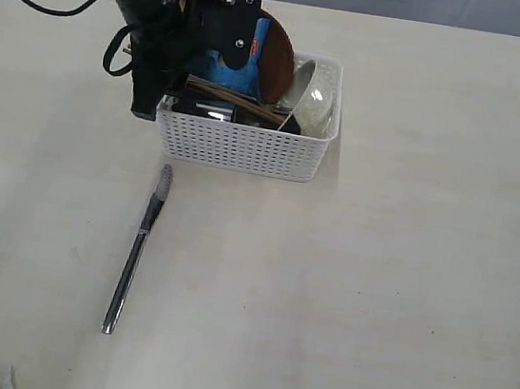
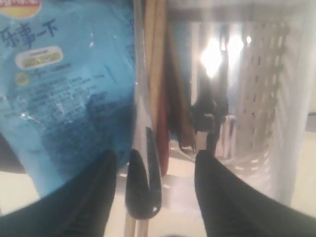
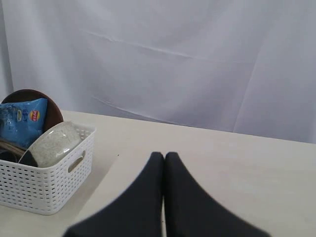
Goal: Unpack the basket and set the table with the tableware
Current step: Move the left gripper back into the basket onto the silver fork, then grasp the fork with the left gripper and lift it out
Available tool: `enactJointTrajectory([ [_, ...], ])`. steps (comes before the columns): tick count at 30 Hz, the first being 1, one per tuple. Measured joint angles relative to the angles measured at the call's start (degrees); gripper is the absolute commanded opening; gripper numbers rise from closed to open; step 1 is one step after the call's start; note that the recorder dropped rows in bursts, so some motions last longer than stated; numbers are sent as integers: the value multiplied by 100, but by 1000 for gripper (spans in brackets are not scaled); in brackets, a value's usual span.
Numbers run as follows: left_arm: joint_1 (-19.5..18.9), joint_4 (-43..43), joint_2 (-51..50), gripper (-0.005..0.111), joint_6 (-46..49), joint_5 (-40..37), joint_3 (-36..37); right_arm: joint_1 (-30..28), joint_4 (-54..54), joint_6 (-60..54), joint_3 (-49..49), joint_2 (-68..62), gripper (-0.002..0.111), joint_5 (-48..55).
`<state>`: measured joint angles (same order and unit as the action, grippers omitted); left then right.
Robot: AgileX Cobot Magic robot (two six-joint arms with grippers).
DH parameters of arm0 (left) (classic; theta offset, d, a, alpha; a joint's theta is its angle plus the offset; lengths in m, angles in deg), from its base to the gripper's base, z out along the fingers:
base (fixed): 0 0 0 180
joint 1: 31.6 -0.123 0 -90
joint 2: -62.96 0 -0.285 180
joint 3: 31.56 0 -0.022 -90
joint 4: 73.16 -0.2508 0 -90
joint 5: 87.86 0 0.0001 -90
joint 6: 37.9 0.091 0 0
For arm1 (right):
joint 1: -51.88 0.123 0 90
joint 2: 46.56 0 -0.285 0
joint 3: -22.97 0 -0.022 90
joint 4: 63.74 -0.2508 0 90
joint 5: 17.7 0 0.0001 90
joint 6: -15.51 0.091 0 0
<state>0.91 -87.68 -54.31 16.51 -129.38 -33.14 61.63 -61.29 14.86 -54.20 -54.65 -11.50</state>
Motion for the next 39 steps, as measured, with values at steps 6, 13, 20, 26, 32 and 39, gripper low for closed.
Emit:
enactJointTrajectory([
  [6,-24,0,-36,24,-25,26,63,0,0,0,0,0,0,0],
  [13,-24,-13,-65,1,-48,148,62,0,0,0,0,0,0,0],
  [20,-24,-94,-75,0,-120,148,62,0,0,0,0,0,0,0],
  [26,-24,-255,-15,0,-318,98,75,0,0,8,0,0,0,-10],
  [32,-24,-294,254,0,-345,-68,75,0,0,8,0,0,0,-10],
  [39,-24,-519,469,0,-603,-457,75,0,0,8,0,0,0,-10],
])
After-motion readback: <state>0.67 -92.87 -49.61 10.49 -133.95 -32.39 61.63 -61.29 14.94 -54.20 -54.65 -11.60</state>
